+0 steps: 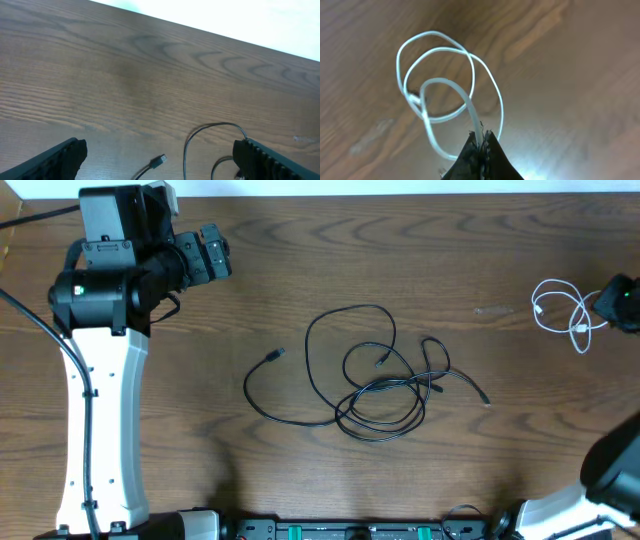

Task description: Untangle cables

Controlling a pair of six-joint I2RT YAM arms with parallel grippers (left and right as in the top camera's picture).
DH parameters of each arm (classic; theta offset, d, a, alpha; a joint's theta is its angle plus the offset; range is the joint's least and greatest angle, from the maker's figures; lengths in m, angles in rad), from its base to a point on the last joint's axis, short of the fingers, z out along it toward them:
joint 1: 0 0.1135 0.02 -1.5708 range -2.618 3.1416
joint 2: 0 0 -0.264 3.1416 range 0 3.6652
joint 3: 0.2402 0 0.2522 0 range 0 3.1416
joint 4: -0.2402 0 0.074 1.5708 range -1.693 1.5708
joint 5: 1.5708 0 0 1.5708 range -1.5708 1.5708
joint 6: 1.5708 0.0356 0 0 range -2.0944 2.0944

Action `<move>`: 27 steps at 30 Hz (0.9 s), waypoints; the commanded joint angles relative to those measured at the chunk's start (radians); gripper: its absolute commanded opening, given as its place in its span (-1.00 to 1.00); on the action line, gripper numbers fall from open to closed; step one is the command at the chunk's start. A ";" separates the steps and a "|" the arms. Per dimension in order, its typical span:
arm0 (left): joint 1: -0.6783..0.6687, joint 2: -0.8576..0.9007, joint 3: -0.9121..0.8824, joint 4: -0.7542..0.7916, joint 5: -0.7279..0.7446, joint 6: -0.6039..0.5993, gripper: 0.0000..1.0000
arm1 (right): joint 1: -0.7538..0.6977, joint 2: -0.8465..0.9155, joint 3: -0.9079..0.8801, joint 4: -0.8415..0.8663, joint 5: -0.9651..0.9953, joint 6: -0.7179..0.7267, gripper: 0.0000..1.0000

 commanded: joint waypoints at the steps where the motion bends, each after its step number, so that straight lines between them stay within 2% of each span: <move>1: 0.006 0.027 0.000 -0.004 -0.006 0.021 0.96 | -0.004 0.068 0.014 0.075 0.006 -0.020 -0.98; 5: 0.006 0.043 0.000 -0.008 -0.006 0.021 0.96 | -0.003 0.113 0.014 0.183 -0.050 -0.038 -0.94; 8: 0.005 0.048 0.000 -0.008 -0.006 0.021 0.96 | 0.003 0.137 0.014 0.241 -0.056 -0.063 -0.70; 12: 0.005 0.049 0.000 -0.008 -0.006 0.021 0.96 | 0.019 0.188 0.014 0.273 -0.056 -0.106 -0.09; 16: 0.005 0.049 0.000 -0.008 -0.006 0.021 0.96 | 0.023 0.236 0.014 0.284 -0.057 -0.135 0.28; 22: 0.005 0.050 0.000 -0.008 -0.006 0.021 0.95 | 0.024 0.240 0.014 0.274 -0.048 -0.195 0.72; 25: 0.005 0.050 0.000 -0.010 -0.006 0.021 0.96 | 0.024 0.244 0.013 0.258 -0.045 -0.244 0.85; 27: 0.005 0.050 0.000 -0.013 -0.006 0.021 0.96 | 0.024 0.250 0.012 0.253 -0.033 -0.273 0.84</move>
